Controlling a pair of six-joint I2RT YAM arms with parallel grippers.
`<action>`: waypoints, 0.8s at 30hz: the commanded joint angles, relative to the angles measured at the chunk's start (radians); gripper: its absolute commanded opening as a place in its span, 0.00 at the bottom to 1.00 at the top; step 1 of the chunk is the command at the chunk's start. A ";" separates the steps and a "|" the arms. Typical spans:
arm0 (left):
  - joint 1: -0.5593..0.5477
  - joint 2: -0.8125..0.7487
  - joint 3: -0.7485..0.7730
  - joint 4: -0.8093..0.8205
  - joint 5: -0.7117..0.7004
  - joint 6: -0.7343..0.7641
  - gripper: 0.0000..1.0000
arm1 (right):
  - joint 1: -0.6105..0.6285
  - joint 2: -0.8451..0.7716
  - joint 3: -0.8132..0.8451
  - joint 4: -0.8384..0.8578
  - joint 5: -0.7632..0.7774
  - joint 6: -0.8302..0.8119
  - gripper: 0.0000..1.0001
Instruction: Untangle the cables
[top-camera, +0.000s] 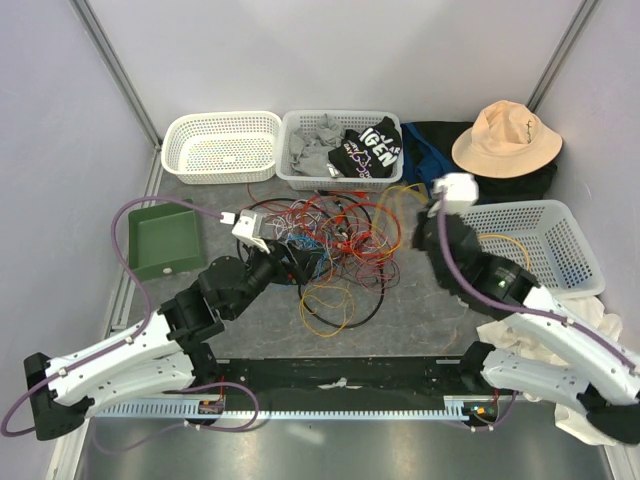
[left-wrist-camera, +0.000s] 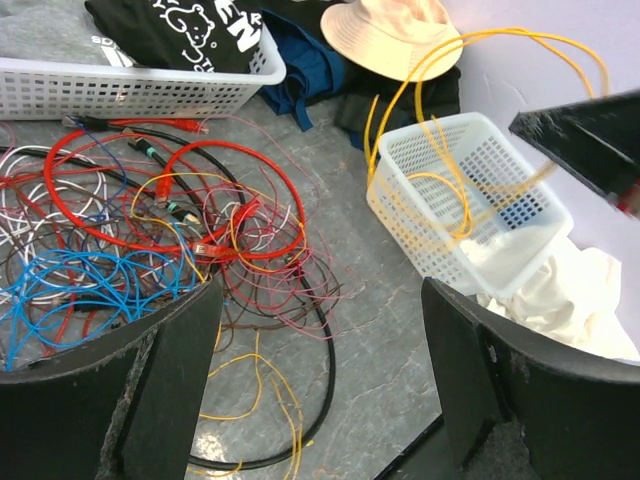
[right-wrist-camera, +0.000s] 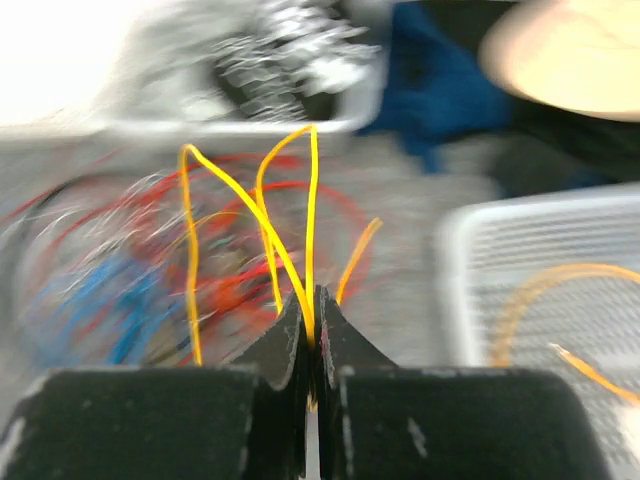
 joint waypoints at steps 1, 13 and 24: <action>-0.002 -0.034 -0.034 0.021 0.019 -0.090 0.87 | -0.376 -0.128 -0.076 -0.019 -0.025 0.076 0.00; -0.002 -0.109 -0.146 -0.017 0.069 -0.196 0.86 | -0.865 -0.192 -0.350 0.124 -0.043 0.280 0.25; -0.004 -0.143 -0.169 -0.030 0.037 -0.173 0.87 | -0.792 -0.144 -0.361 0.278 -0.475 0.250 0.88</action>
